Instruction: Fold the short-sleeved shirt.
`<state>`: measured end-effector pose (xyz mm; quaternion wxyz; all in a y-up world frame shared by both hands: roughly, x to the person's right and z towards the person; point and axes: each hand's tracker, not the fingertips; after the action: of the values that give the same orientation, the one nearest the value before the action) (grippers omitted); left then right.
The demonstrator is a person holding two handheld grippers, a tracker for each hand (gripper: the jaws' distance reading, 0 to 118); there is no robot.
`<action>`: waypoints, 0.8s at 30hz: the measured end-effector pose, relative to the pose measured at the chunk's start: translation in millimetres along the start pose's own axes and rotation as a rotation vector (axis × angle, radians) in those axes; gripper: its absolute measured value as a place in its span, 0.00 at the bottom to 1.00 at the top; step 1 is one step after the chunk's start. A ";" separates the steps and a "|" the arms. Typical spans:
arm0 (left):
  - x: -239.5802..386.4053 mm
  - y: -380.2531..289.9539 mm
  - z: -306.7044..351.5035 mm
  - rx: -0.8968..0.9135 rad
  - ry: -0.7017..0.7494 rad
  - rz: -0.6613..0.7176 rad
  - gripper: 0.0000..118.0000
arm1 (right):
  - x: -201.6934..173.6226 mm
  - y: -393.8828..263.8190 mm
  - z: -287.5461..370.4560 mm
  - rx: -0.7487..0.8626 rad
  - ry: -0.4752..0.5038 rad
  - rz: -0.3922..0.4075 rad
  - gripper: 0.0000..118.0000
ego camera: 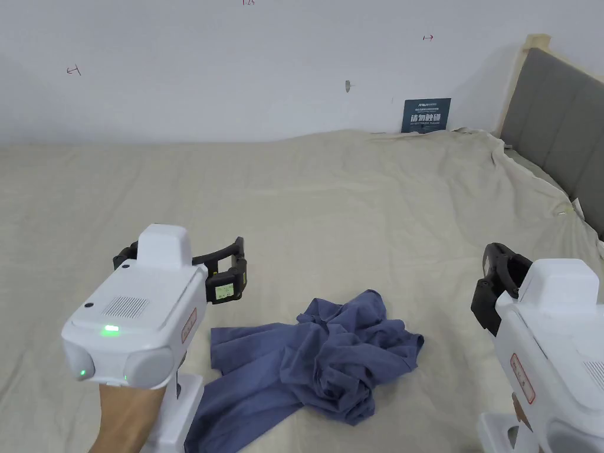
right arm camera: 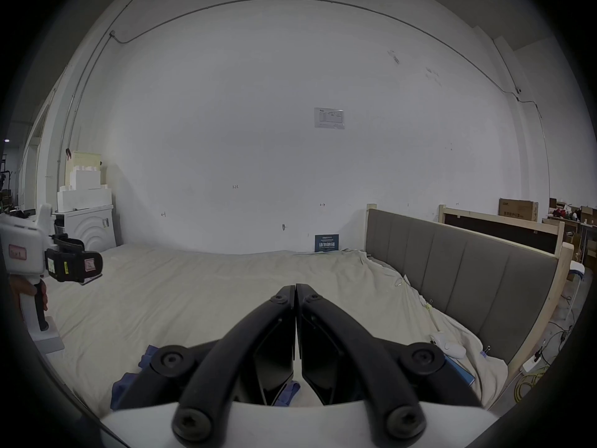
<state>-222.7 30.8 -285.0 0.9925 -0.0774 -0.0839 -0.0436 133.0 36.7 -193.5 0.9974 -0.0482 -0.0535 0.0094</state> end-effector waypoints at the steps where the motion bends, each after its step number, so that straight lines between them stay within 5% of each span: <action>1: -1.8 -4.9 5.1 0.027 0.017 0.003 0.76 | -0.1 -0.4 -0.5 0.001 0.002 0.001 0.00; 4: -5.1 -16.4 14.6 0.066 0.069 0.034 0.53 | -2.3 -0.3 -1.0 0.001 0.008 0.000 0.00; 8: -13.6 -25.4 24.9 0.102 0.112 0.117 0.05 | -5.4 -0.4 -1.8 0.001 0.013 0.005 0.00; 9: -14.6 -27.8 26.4 0.101 0.114 0.109 0.01 | -6.4 -0.3 -1.7 0.002 0.014 0.004 0.00; 24: -25.7 -33.3 23.5 0.005 0.095 0.084 0.00 | -13.9 -0.6 -2.9 0.003 0.030 -0.001 0.00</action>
<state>-255.0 3.7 -261.7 0.9965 -0.0764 -0.0333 -0.0052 119.5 35.5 -197.8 0.9981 -0.0469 -0.0386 0.0081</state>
